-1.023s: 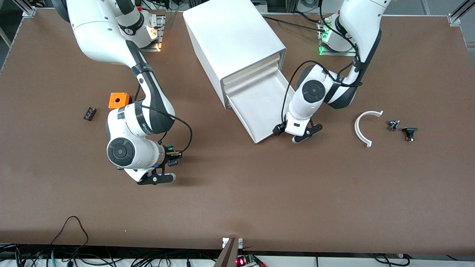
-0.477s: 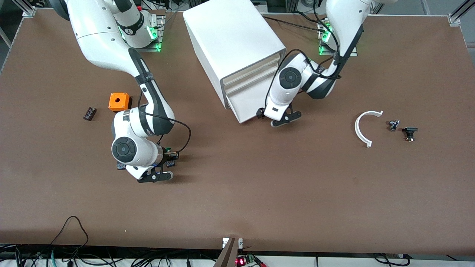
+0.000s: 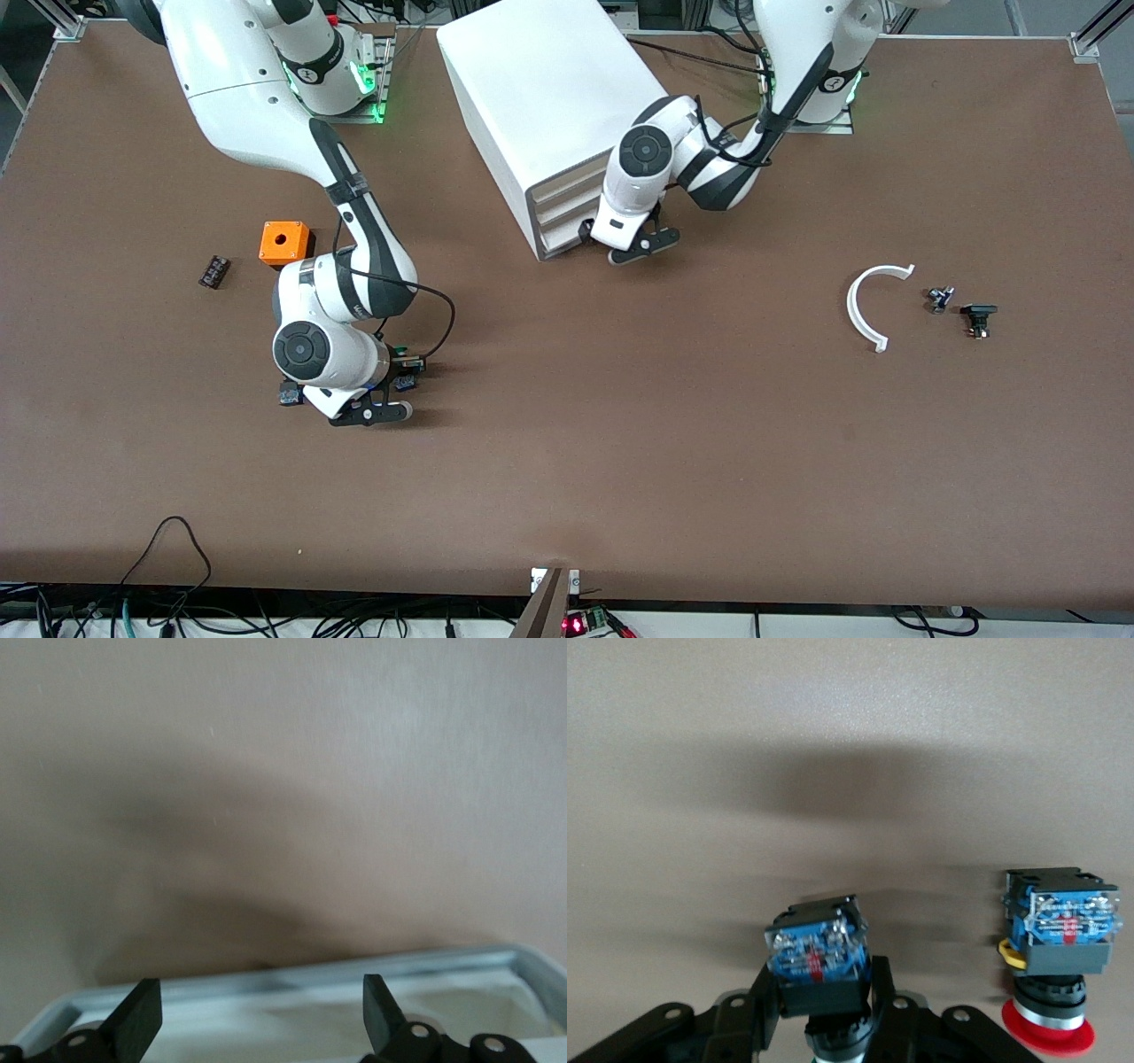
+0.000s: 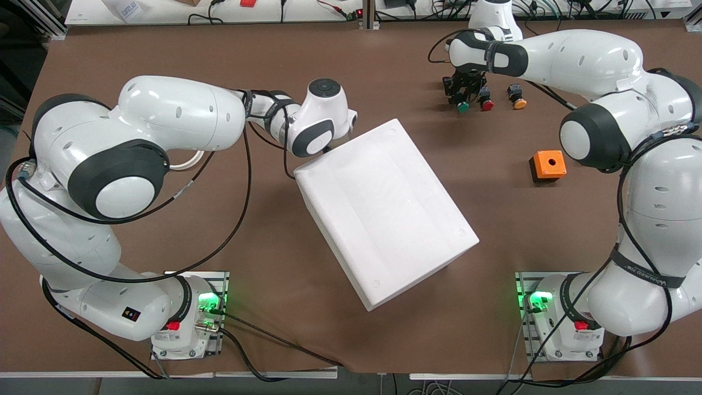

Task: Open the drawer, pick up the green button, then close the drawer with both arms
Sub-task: 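Push the drawer shut with the left gripper while the right gripper carries the button, then set the green button beside the red button and open the right gripper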

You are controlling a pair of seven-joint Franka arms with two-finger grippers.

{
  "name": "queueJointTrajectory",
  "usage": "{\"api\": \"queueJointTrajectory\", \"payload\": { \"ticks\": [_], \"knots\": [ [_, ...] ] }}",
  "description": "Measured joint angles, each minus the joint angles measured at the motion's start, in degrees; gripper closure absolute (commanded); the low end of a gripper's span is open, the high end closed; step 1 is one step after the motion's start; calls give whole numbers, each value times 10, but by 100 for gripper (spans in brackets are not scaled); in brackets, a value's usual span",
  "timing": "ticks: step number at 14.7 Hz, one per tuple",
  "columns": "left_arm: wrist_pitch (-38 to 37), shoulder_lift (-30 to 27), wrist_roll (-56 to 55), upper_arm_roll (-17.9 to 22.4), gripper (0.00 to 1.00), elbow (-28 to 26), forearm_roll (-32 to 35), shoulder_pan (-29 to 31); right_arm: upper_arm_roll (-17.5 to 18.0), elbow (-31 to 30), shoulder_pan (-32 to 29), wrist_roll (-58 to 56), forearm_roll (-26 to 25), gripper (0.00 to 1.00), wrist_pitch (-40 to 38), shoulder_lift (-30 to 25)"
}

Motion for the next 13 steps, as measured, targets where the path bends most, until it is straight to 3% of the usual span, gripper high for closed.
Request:
{"api": "queueJointTrajectory", "payload": {
  "ticks": [5,13],
  "knots": [
    [-5,0,-15,-11,0,0,0,-1,-9,1,-7,0,0,1,5,-22],
    [-15,-11,-15,-11,0,1,0,3,-67,-34,-14,-3,0,1,-13,-133]
  ]
}}
